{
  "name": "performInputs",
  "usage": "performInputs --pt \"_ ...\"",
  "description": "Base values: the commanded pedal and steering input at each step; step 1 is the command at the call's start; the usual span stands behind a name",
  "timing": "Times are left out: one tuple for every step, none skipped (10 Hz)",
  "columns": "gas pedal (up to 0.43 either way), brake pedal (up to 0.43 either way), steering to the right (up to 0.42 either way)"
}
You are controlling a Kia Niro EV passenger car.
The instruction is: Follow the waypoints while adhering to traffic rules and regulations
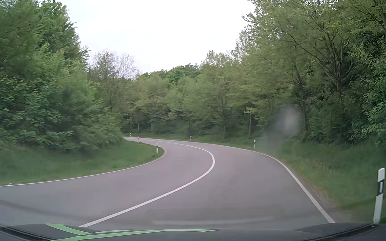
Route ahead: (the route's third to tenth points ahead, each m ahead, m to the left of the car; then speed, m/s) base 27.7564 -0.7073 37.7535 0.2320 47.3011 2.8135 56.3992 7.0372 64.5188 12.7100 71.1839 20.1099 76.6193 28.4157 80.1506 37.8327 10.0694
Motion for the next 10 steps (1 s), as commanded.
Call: performInputs --pt "0.280 0.000 0.140" --pt "0.287 0.000 0.126" --pt "0.287 0.000 0.114" --pt "0.299 0.000 0.095" --pt "0.299 0.000 0.078" --pt "0.311 0.000 0.061" --pt "0.311 0.000 0.041" --pt "0.319 0.000 0.018" --pt "0.319 0.000 0.002" --pt "0.319 0.000 -0.010"
